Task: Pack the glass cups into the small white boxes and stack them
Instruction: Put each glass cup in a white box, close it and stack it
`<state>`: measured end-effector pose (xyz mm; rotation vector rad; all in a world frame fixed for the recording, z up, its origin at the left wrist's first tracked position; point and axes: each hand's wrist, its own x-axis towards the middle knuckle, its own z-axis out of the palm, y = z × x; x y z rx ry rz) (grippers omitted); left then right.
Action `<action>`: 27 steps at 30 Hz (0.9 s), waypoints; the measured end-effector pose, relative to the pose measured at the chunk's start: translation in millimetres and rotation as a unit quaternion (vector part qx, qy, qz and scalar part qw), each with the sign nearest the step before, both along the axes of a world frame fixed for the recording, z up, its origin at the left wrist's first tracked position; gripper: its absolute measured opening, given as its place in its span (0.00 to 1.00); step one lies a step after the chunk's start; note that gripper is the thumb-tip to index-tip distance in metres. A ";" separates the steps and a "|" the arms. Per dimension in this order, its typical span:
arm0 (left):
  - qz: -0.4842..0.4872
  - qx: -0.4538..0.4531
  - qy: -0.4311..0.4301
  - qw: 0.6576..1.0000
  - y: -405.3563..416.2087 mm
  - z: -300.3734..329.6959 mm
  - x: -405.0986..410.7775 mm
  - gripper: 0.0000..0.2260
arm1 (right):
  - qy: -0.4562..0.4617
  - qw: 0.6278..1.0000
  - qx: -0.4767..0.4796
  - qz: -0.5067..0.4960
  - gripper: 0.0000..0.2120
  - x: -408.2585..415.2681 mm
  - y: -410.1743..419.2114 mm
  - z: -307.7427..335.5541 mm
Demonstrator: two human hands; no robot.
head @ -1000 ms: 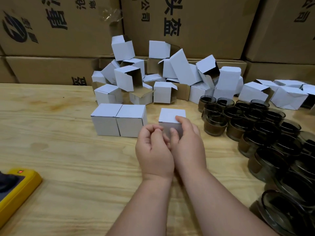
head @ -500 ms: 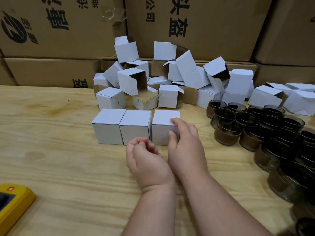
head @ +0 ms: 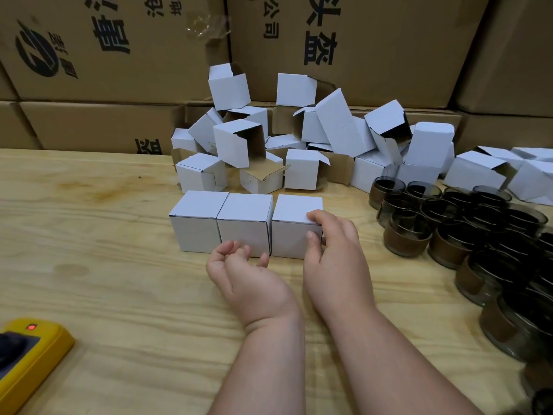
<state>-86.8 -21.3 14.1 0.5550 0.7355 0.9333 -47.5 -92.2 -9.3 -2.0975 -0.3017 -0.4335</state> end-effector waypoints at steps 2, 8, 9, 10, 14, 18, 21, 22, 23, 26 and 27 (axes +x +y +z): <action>-0.006 -0.007 -0.004 1.000 0.9 -0.1 0.7 0.12 | -0.011 1.000 0.009 -0.003 0.14 -0.2 -0.4 0.3; -0.008 -0.010 -0.006 1.000 0.3 -0.4 1.1 0.12 | -0.012 1.000 0.019 0.004 0.13 1.0 -0.3 -0.8; -0.008 -0.009 -0.006 1.000 0.4 -0.4 1.1 0.11 | -0.010 1.000 0.020 0.008 0.13 1.4 -0.1 -0.9; -0.008 -0.010 -0.006 1.000 0.3 -0.5 1.0 0.11 | -0.009 1.000 0.020 0.011 0.13 1.8 -0.1 -1.0; -0.009 -0.009 -0.007 1.000 0.2 0.2 0.7 0.11 | -0.006 1.000 0.024 0.016 0.13 4.4 -2.6 -1.6; -0.007 -0.011 -0.002 1.000 0.4 0.0 0.5 0.11 | -0.004 0.999 0.048 0.010 0.14 5.7 -5.3 -0.9; -0.006 -0.011 -0.001 1.000 0.3 -0.2 1.0 0.11 | -0.005 0.999 0.046 0.015 0.14 4.9 -4.7 0.4; -0.005 -0.011 -0.001 1.000 0.1 -0.3 1.3 0.11 | -0.007 0.999 0.039 0.019 0.14 4.4 -4.3 0.5; -0.003 -0.010 -0.002 1.000 0.1 -0.4 1.5 0.11 | -0.009 0.999 0.031 0.022 0.14 3.7 -3.5 0.5; -0.001 -0.009 -0.002 1.000 0.7 -1.6 2.3 0.10 | -0.014 0.999 0.012 0.029 0.14 2.1 -1.7 -0.2; -0.001 -0.008 -0.002 1.000 0.7 -1.7 2.4 0.10 | -0.016 0.999 0.010 0.030 0.14 2.1 -1.6 -0.4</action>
